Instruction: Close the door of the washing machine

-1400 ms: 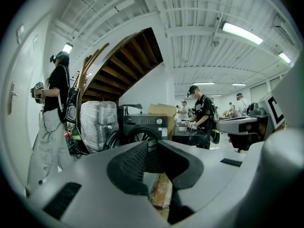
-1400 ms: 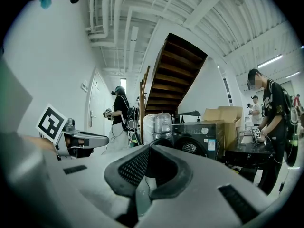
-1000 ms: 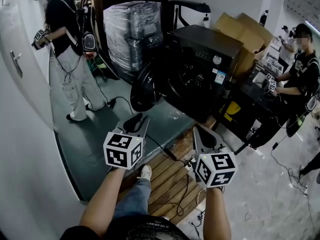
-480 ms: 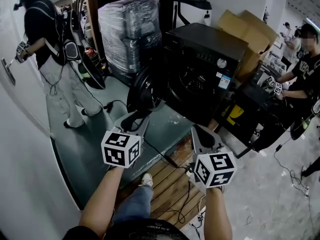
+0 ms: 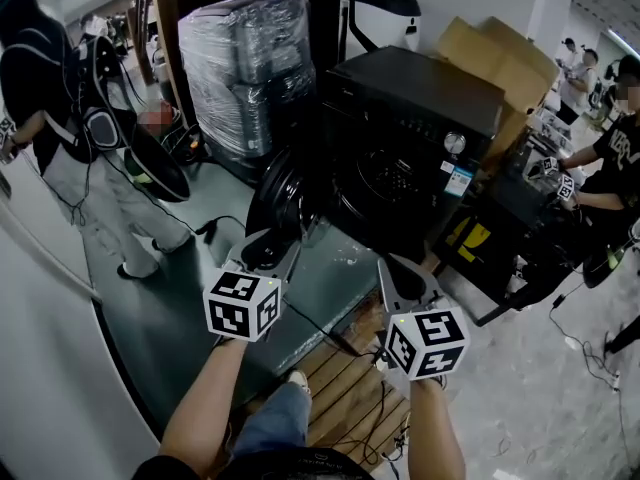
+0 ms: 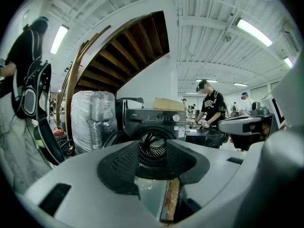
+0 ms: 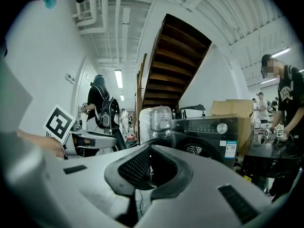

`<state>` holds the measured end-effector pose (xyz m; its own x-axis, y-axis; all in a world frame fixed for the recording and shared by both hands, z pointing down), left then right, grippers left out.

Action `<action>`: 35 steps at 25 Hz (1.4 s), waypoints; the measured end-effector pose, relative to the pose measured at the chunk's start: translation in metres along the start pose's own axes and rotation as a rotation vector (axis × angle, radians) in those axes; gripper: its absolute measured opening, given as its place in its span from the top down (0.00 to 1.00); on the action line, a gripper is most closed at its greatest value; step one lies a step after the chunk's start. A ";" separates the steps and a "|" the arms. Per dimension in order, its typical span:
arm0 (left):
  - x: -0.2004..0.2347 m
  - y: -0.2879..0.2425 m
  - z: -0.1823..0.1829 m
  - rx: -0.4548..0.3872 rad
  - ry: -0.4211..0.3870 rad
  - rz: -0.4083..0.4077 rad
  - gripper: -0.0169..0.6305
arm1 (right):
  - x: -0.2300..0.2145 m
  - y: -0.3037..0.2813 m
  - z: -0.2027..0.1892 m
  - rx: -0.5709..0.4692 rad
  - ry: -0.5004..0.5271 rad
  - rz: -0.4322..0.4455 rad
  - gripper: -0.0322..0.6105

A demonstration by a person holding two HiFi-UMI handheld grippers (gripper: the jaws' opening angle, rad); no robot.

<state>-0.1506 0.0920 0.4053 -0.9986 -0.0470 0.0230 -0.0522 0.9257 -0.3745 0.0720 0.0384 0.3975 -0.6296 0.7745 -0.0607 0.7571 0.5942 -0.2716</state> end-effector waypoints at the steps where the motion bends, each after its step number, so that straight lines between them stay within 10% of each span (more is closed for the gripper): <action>1: 0.006 -0.009 0.003 0.003 0.000 -0.007 0.69 | -0.003 -0.009 0.001 0.005 -0.004 -0.005 0.92; 17: 0.116 -0.141 0.057 0.077 0.001 -0.129 0.65 | -0.038 -0.148 0.054 0.067 -0.060 -0.112 0.92; 35: 0.146 -0.142 0.112 0.130 -0.016 -0.173 0.63 | -0.039 -0.153 0.132 0.061 -0.073 -0.174 0.92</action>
<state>-0.2892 -0.0887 0.3578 -0.9746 -0.2081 0.0833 -0.2221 0.8472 -0.4826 -0.0422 -0.1118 0.3146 -0.7627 0.6422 -0.0770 0.6253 0.7017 -0.3414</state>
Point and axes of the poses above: the fingertips, and each gripper's own axes: y backward along the fingers, x to its left, z out of its top, the point moved 7 cm from there along y, backward along the fingers, and after that the axes turned 7 degrees about x, right-handed, at the moved point
